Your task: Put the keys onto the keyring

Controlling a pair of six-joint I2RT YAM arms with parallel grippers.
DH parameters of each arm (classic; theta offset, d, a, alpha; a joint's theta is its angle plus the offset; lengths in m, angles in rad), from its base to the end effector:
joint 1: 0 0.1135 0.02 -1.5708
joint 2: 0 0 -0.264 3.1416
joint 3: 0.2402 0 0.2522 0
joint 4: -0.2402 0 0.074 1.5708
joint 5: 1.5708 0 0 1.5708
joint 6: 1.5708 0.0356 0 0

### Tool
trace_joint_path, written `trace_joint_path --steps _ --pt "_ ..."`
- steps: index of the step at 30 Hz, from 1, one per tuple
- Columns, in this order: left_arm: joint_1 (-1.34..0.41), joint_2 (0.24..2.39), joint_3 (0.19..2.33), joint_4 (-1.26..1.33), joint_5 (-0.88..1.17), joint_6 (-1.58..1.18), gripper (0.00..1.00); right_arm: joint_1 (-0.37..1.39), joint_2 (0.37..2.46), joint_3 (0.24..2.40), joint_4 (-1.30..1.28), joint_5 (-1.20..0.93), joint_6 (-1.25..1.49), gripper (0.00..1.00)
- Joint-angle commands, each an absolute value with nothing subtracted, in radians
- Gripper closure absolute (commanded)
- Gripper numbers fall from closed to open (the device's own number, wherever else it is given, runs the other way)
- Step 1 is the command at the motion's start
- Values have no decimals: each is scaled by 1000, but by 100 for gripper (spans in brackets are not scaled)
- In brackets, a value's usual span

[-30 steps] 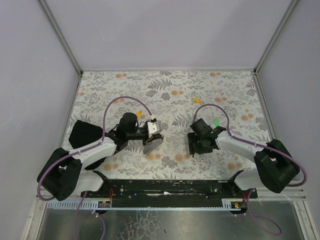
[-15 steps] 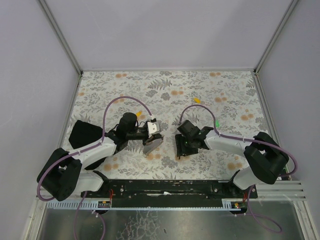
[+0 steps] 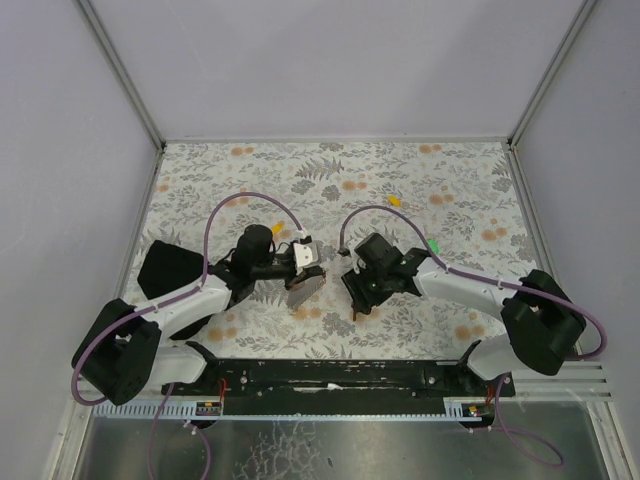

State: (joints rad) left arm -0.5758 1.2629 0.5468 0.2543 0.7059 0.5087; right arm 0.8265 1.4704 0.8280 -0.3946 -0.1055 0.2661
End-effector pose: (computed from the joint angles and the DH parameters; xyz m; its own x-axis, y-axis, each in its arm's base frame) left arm 0.2010 -0.1580 0.2045 0.1127 0.3688 -0.9227 0.9694 0.1631 0.1836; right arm 0.1878 0.2094 0.1833 -0.7646 -0.4441 -0.4671 -0.5874 0.7785 0.2213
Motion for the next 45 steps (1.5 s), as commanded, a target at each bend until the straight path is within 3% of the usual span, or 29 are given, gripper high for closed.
trace_joint_path --steps 1,17,29,45 --pt "-575 1243 549 307 685 494 100 768 1414 851 -335 -244 -34 41" --pt "-548 1252 546 336 536 428 100 675 1492 859 -435 -588 -952 36" --pt "-538 1247 540 354 494 408 100 676 1527 830 -296 -650 -1115 53" --pt "-538 1250 541 353 518 410 100 692 1632 890 -407 -629 -1197 65"
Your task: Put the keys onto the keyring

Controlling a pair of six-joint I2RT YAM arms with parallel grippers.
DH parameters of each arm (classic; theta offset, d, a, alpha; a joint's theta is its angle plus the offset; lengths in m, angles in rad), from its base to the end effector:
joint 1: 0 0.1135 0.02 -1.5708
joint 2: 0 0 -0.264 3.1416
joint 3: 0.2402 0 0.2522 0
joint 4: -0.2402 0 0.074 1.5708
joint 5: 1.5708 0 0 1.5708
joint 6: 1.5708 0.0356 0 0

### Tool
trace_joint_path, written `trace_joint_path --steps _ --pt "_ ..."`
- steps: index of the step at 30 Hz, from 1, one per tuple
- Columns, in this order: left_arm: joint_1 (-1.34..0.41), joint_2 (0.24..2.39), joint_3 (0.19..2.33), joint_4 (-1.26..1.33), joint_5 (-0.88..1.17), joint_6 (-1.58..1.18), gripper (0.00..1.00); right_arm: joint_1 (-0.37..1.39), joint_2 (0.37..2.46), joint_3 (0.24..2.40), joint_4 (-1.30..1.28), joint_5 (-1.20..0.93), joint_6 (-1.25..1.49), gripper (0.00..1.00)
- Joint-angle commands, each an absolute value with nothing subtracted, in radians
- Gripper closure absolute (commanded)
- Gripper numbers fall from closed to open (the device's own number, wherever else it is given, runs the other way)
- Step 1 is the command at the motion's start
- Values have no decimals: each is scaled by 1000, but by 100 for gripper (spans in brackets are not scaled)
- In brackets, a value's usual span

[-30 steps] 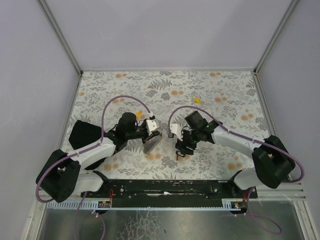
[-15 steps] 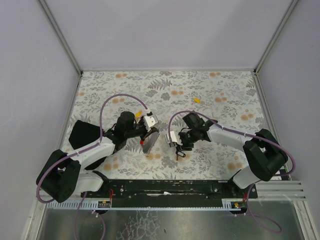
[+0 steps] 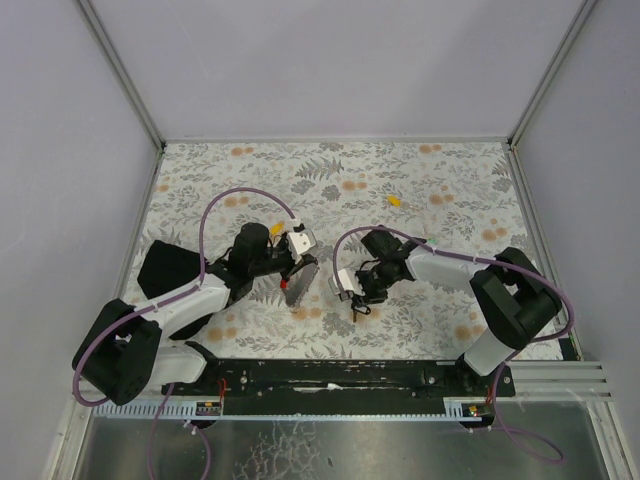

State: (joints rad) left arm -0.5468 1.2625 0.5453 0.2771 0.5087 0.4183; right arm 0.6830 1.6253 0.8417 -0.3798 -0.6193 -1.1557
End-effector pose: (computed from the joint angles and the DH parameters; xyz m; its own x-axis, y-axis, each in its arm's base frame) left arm 0.2122 -0.1495 0.2045 0.0048 0.4124 -0.9110 0.9067 0.3824 0.1779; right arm 0.2127 0.1997 0.1521 0.3463 -0.6789 -0.6475 -0.9309 -0.3341 -0.1476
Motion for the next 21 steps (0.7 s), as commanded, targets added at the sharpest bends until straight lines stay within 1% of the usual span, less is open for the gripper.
trace_joint_path --steps 1,5,7,10,15,17,21 --pt "-538 1251 541 353 518 410 100 693 1632 890 -405 -631 -1199 67" --pt "-538 1252 541 352 524 411 100 693 1631 887 -394 -647 -1198 69" --pt "-539 1251 542 351 526 412 100 693 1632 889 -390 -656 -1196 72" --pt "-539 1250 542 350 531 412 100 693 1638 897 -398 -662 -1194 79" --pt "-538 1250 542 347 534 413 100 693 1635 911 -404 -655 -1152 97" --pt "-539 1250 543 347 536 413 100 693 1629 918 -407 -629 -1114 99" --pt "-539 1252 543 345 542 413 100 693 1577 898 -361 -565 -929 100"
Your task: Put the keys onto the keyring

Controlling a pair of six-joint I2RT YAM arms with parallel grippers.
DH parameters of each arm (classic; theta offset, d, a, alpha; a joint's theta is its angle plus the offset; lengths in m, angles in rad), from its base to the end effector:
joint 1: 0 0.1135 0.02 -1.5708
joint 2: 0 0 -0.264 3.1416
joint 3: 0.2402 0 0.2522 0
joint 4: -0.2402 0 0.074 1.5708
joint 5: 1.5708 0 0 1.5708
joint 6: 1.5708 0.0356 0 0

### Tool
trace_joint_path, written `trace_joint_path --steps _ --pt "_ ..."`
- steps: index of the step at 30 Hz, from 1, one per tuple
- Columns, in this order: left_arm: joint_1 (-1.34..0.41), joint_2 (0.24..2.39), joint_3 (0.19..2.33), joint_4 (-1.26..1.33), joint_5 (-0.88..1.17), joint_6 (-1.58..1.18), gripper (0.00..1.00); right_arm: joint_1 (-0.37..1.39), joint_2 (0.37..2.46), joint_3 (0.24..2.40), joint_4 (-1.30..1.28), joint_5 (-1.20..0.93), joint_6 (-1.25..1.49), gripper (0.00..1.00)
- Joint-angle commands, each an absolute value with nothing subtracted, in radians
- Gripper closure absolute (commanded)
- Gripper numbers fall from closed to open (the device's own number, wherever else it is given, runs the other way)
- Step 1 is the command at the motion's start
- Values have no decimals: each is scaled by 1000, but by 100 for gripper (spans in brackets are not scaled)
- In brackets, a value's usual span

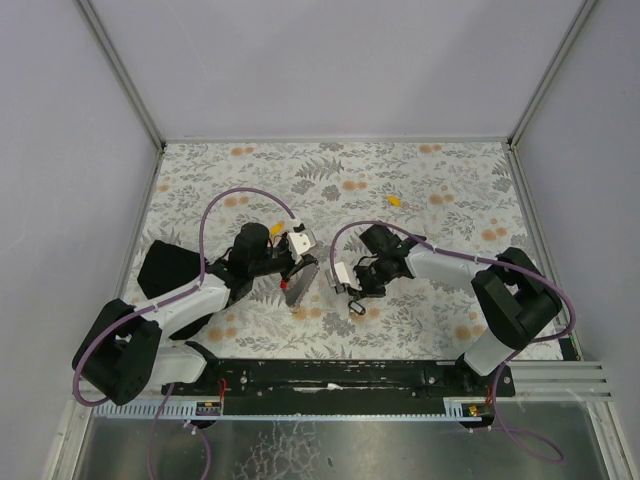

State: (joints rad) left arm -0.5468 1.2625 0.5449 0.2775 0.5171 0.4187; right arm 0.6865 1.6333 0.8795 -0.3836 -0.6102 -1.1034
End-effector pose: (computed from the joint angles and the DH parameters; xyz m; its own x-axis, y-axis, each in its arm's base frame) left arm 0.2119 -0.1496 0.2045 0.0066 0.4097 -0.9122 0.9099 0.3758 0.1754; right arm 0.2187 0.2056 0.1594 0.3136 -0.6889 -0.6535 -0.9446 -0.2966 -0.1406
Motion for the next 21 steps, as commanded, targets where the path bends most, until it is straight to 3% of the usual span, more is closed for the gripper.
trace_joint_path --steps 1,8,21 --pt "-538 1253 544 347 545 413 100 693 1560 890 -343 -541 -874 100" --pt "-539 1260 551 340 558 413 100 725 1488 896 -341 -263 -453 100" --pt "-538 1267 561 332 580 410 100 730 1406 1022 -776 270 16 100"
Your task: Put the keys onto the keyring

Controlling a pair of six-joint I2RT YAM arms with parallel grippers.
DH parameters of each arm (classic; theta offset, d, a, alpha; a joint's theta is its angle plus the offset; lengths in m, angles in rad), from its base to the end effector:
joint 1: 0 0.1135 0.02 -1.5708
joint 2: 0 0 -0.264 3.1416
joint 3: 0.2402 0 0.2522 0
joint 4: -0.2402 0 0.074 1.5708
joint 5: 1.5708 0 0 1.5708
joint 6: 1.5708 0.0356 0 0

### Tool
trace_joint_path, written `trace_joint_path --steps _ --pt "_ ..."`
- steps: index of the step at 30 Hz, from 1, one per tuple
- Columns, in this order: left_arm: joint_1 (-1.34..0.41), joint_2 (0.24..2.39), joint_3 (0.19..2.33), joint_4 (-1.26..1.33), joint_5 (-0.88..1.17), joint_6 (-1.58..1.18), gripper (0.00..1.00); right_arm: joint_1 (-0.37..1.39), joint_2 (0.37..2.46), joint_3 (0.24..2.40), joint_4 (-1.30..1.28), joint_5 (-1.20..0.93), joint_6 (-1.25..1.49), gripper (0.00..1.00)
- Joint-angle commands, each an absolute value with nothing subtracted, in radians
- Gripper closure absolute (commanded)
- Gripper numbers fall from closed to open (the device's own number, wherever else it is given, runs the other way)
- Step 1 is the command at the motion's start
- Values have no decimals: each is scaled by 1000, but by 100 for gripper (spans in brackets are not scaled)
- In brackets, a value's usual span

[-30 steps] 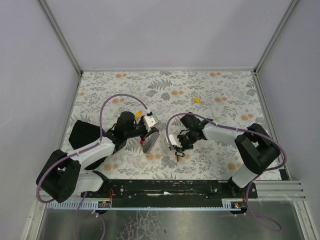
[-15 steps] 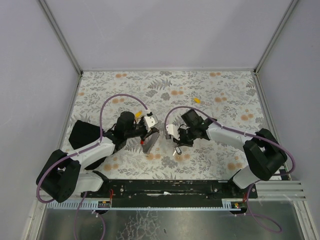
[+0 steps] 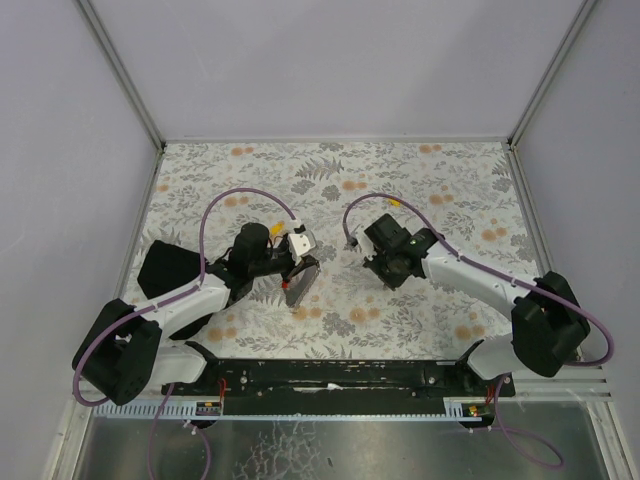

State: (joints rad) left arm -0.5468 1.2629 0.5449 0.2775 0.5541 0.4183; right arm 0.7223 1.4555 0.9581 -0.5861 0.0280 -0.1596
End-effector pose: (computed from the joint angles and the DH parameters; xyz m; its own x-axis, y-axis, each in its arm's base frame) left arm 0.2109 -0.1503 0.2047 0.0119 0.3971 -0.9177 0.9235 0.3476 0.1624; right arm 0.2144 0.1876 0.2148 -0.5511 -0.6973 -0.4584 -0.7481 0.6562 -0.0988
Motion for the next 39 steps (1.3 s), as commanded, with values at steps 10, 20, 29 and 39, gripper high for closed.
trace_joint_path --steps 10,20,29,39 --pt "-539 1261 558 334 583 410 100 737 1585 1145 -928 403 29 100" --pt "-539 1258 555 338 581 410 100 774 1808 1248 -804 292 -42 100" --pt "-538 1257 553 341 582 411 100 784 1929 1332 -708 219 -82 100" --pt "-538 1261 552 343 582 409 100 792 1881 1263 -587 143 -80 87"
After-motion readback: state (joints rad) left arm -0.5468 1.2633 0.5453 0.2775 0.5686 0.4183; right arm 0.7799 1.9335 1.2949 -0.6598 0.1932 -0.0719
